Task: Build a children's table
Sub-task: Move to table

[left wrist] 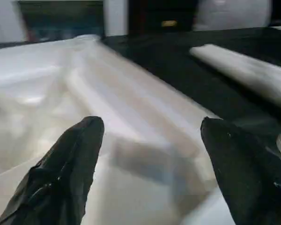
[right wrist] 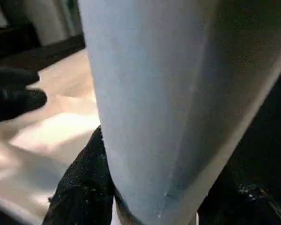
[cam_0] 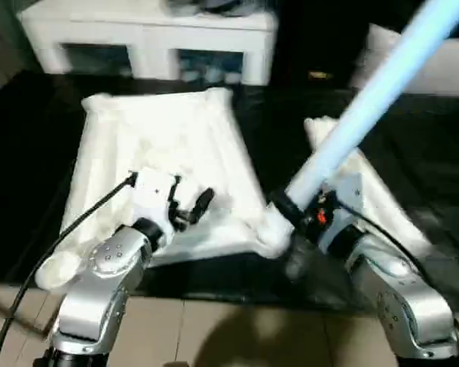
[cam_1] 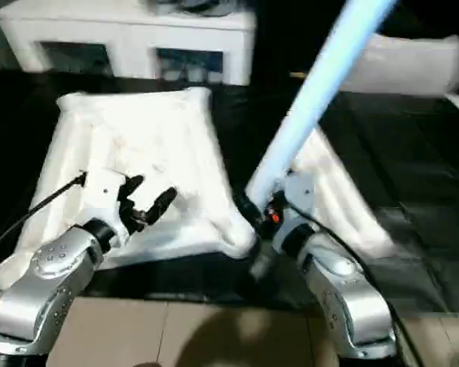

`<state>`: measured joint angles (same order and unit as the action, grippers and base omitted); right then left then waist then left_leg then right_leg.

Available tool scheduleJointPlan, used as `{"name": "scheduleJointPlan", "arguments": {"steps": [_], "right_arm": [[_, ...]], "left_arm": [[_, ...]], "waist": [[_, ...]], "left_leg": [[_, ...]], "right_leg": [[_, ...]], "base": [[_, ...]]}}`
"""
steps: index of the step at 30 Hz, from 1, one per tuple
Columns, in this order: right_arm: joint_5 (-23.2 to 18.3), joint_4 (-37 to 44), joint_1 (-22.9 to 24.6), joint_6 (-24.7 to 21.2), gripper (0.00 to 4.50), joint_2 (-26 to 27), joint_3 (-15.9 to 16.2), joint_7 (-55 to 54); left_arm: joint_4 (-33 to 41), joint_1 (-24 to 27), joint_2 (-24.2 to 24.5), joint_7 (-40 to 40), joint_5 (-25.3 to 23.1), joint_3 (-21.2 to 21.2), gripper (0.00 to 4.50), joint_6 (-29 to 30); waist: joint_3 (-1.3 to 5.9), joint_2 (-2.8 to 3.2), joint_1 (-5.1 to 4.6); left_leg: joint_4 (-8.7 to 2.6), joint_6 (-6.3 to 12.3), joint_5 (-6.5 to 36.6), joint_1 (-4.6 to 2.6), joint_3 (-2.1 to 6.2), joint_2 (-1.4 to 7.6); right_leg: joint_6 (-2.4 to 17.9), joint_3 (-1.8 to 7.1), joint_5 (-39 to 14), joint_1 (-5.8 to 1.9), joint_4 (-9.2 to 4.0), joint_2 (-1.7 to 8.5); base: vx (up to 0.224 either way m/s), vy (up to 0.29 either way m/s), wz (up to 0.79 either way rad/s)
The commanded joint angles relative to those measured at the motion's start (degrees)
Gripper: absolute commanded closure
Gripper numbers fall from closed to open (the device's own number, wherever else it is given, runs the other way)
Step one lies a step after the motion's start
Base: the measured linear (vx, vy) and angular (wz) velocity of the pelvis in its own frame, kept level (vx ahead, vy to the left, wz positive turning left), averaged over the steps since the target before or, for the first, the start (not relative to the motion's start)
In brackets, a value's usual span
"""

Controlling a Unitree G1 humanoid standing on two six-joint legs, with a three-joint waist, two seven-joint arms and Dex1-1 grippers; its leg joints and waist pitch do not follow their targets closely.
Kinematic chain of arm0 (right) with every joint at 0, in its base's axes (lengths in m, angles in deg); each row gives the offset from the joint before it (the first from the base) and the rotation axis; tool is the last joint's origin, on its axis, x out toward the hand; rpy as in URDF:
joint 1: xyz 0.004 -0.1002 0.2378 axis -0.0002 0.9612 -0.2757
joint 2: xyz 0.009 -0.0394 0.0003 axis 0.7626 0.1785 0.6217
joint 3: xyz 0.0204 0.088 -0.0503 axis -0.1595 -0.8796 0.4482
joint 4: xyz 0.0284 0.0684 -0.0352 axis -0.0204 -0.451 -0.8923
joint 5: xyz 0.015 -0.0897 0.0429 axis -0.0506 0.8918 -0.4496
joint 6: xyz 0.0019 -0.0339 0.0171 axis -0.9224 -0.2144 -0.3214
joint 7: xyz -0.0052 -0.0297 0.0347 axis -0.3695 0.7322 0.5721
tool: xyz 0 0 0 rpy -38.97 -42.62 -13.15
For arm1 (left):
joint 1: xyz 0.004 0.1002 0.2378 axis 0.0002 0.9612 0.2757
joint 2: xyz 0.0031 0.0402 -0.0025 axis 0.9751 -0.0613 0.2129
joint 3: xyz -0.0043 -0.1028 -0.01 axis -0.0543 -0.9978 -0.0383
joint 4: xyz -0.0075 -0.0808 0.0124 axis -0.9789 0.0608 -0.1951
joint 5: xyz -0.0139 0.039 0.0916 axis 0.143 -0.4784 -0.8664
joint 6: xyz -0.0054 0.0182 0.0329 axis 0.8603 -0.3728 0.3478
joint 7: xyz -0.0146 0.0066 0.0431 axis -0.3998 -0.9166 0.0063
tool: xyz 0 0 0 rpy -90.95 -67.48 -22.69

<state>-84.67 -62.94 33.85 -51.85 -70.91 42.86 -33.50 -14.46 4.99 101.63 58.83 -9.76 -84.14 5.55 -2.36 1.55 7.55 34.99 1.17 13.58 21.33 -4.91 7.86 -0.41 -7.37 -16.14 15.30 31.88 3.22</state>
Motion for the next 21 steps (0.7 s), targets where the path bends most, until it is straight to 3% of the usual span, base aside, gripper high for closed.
{"name": "scheduleJointPlan", "arguments": {"steps": [1,2,3,4,5,6,7,8,9,10,11,12,13,14,15,16,17,18,20,21], "right_arm": [[-1.1,0.9,-0.5,1.6,2.62,0.9,-0.8,-0.3],[-0.9,0.4,-0.9,1.6,2.62,0.9,-1.5,-1.0],[-0.7,0.3,-1.0,1.7,2.62,0.6,-1.4,-1.0],[-0.6,0.3,-1.0,2.0,2.62,0.3,-1.3,-1.0],[-0.5,0.4,-1.0,2.2,2.62,0.1,-1.2,-1.0],[-0.6,0.4,-1.0,2.4,2.62,-0.1,-1.2,-1.0],[-0.6,0.4,-1.0,2.4,2.62,-0.1,-1.2,-1.0],[-0.3,0.6,-0.9,2.5,2.62,-0.1,-1.5,-0.8],[-0.3,0.6,-0.9,2.5,2.62,-0.1,-1.5,-0.8],[0.1,0.8,-0.8,2.5,2.62,-0.1,-1.7,-0.6],[0.4,0.8,-0.9,2.3,2.62,-0.2,-1.7,-0.7],[1.3,0.9,-0.9,2.4,2.62,-0.8,-1.5,-0.9],[1.8,0.8,-1.0,2.4,2.62,-1.3,-1.3,-1.0],[2.0,0.5,-1.1,2.5,2.62,-1.9,-1.3,-1.1],[1.0,0.3,-1.2,1.8,2.62,-2.0,-2.0,-0.9],[0.1,0.1,-1.2,1.3,2.62,-2.2,-2.5,-0.8],[0.0,-0.1,-1.4,1.4,2.62,-2.7,-2.8,-0.5],[-0.5,-0.1,-1.5,1.3,2.62,-3.2,-3.1,0.0],[-1.0,0.3,-1.6,0.7,2.62,-4.2,-3.6,1.4],[-1.2,0.5,-1.7,0.5,2.62,-4.4,-3.8,1.7]], "left_arm": [[0.5,-0.1,0.6,0.2,-0.5,0.0,0.78,0.8],[0.5,-0.3,0.7,0.5,-0.5,0.2,0.78,0.9],[0.5,-0.4,0.7,0.7,-0.5,0.4,0.78,1.0],[0.5,-0.4,0.8,0.9,-0.5,0.5,0.78,1.0],[0.4,-0.4,0.8,1.1,-0.5,0.6,0.78,1.0],[0.4,-0.5,0.8,1.2,-0.5,0.7,0.78,1.0],[0.3,-0.6,0.8,1.3,-0.5,0.8,0.78,1.0],[0.2,-0.7,1.0,1.7,-0.4,1.0,0.78,1.1],[0.2,-0.7,1.0,1.7,-0.4,1.0,0.78,1.0],[0.1,-0.9,1.3,2.3,-0.3,1.2,0.78,1.0],[-0.1,-1.0,1.5,2.6,-0.1,1.3,0.78,0.9],[-0.3,-1.1,1.6,3.3,0.4,1.3,0.78,0.4],[-0.4,-1.1,1.8,4.0,0.5,1.5,0.78,0.3],[-0.5,-1.3,2.5,5.3,0.5,2.2,0.78,0.5],[-0.8,-1.6,3.2,6.7,0.7,2.9,0.78,0.8],[-0.9,-1.8,3.7,7.7,0.8,3.4,0.78,1.0],[-1.1,-2.0,4.4,9.6,1.5,4.0,0.78,1.3],[-1.2,-2.2,5.1,11.5,2.0,4.5,0.78,1.5],[-1.5,-2.7,6.7,15.3,3.4,5.5,0.78,2.5],[-1.6,-2.8,7.2,16.2,3.7,5.8,0.78,2.9]], "waist": [[3.8,1.01,-1.28],[4.37,1.41,-2.92],[4.07,1.53,-2.28],[3.95,1.12,-2.4],[4.03,1.04,-2.33],[2.95,-0.22,-2.19],[2.45,-1.95,-2.4],[2.09,-3.72,0.27],[2.0,-3.89,0.33],[1.74,-3.54,0.39],[1.76,-3.07,0.22],[1.4,-1.9,-0.37],[1.49,-1.42,-0.67],[1.61,0.01,-2.52],[2.31,0.61,-2.82],[3.42,1.37,-3.31],[3.46,0.53,-3.38],[3.6,-0.18,-2.96],[4.18,-0.47,-2.53],[4.25,-0.44,-2.58]], "left_leg": [[-3.48,21.84,-12.8,-4.73,3.73,4.16],[-2.86,27.36,-20.2,-11.69,9.01,11.42],[-2.77,27.61,-22.7,-9.85,7.26,10.23],[-3.33,26.93,-22.6,-8.69,6.17,9.47],[-3.31,26.1,-21.9,-8.25,5.06,8.23],[-3.49,21.73,-11.9,-5.26,1.15,4.42],[-3.27,18.14,-3.7,-3.74,-0.19,1.95],[4.0,6.83,7.0,-1.23,-1.54,-1.72],[5.23,4.62,5.2,0.19,-0.75,-1.21],[5.52,1.41,2.3,1.36,0.02,-0.62],[5.15,0.62,1.6,1.69,0.28,-0.3],[2.37,-0.02,0.5,1.2,0.28,0.74],[0.38,-0.16,0.3,0.71,-0.1,0.98],[-4.27,0.17,7.5,-1.5,0.52,3.5],[-4.42,0.4,8.4,-2.76,1.32,4.25],[-3.87,1.91,4.4,-4.28,1.92,4.65],[-2.74,3.32,-5.2,-2.79,1.54,4.2],[-1.96,3.14,-12.5,-1.48,0.75,3.42],[-1.4,1.91,-17.5,-0.88,0.45,2.86],[-1.37,1.49,-17.7,-0.8,0.39,2.77]], "right_leg": [[5.6,0.08,-1.2,-0.26,0.53,0.45],[1.9,2.8,-8.5,9.02,8.59,1.56],[-2.0,3.98,-5.4,10.98,10.89,1.95],[-3.3,4.27,-2.9,11.12,11.35,1.96],[-3.9,4.47,-0.5,11.42,10.94,1.83],[-1.3,5.44,5.7,9.53,6.46,1.83],[-0.6,7.16,5.9,7.05,2.51,2.88],[-1.2,14.19,-30.5,1.62,-4.57,10.45],[0.9,14.38,-37.6,0.28,-4.66,11.02],[4.1,13.86,-39.7,-0.17,-4.23,10.36],[6.2,13.46,-38.3,-0.21,-4.01,9.93],[9.6,11.24,-35.0,0.52,-3.88,8.14],[10.3,9.72,-32.8,0.65,-3.73,6.49],[10.0,6.44,-21.0,2.58,-1.02,2.1],[10.4,6.08,-15.6,3.16,0.17,1.93],[12.2,6.03,-2.5,4.0,1.42,2.71],[12.7,6.54,8.8,3.65,1.71,3.63],[13.2,7.35,16.4,2.96,2.3,4.42],[12.6,7.59,21.5,2.79,2.93,4.53],[12.6,7.62,22.2,2.82,3.08,4.48]], "base": [[0.142,-0.002,0.5],[0.133,-0.021,0.18],[0.133,-0.021,0.18],[0.082,-0.014,0.02],[0.0,0.0,0.0],[0.0,0.0,0.0],[0.009,-0.086,0.0],[0.002,-0.101,-0.05],[0.002,-0.101,-0.05],[0.022,-0.064,-0.09],[0.0,0.0,0.0],[0.0,0.0,0.0],[0.0,0.0,0.0],[0.051,0.066,-0.04],[0.051,0.066,-0.04],[0.064,0.063,-0.01],[0.051,0.064,0.03],[0.051,0.064,0.03],[0.005,0.031,0.0],[0.0,0.0,0.0]]}}
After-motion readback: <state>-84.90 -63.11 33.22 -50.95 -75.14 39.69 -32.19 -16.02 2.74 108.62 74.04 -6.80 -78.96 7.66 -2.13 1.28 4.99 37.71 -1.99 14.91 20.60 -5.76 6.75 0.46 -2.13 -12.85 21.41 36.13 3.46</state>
